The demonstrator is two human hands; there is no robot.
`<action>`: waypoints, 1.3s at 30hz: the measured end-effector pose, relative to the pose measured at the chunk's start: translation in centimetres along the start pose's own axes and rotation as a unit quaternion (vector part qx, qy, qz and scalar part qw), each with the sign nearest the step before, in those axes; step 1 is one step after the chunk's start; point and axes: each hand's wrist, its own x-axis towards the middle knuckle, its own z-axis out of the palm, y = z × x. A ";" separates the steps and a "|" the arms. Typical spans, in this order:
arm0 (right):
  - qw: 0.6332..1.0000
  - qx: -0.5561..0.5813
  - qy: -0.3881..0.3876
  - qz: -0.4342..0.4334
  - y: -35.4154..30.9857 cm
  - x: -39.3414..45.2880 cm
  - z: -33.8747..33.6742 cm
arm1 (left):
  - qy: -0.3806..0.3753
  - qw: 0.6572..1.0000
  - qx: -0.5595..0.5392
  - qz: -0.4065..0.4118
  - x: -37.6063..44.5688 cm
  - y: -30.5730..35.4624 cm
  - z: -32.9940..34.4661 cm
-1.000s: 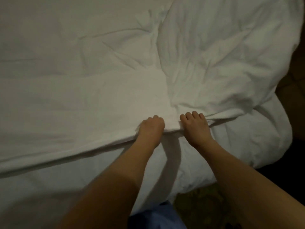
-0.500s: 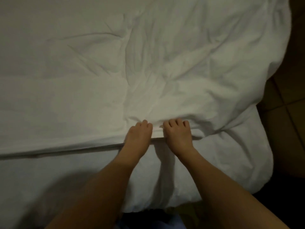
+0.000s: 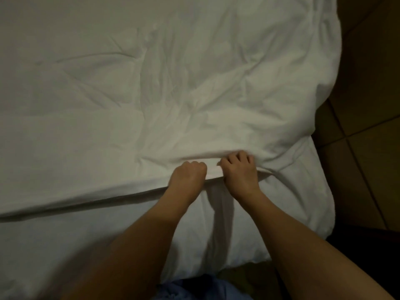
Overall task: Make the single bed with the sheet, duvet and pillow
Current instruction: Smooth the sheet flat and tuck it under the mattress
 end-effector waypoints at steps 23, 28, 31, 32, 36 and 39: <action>0.999 -0.006 -0.016 0.030 10.7 0.7 -8.3 | 0.025 1.000 0.003 -0.016 -1.0 8.0 -7.3; 0.999 -0.011 -0.013 -0.033 13.3 1.3 -11.0 | 0.047 0.999 -0.008 0.000 0.4 11.8 -8.7; 0.999 -0.001 -0.040 -0.007 14.9 -0.2 -10.9 | 0.055 0.998 -0.001 -0.008 0.8 12.3 -9.0; 0.999 -0.004 -0.049 -0.013 15.1 -1.0 -10.8 | 0.048 0.999 0.010 -0.003 0.7 12.3 -8.8; 0.992 -0.029 -0.019 -0.117 17.2 -3.1 -11.4 | 0.021 1.000 0.015 0.018 0.3 13.5 -7.3; 0.988 -0.034 -0.007 -0.149 17.0 -7.3 -10.7 | -0.034 0.998 0.028 0.047 -0.6 14.3 -4.1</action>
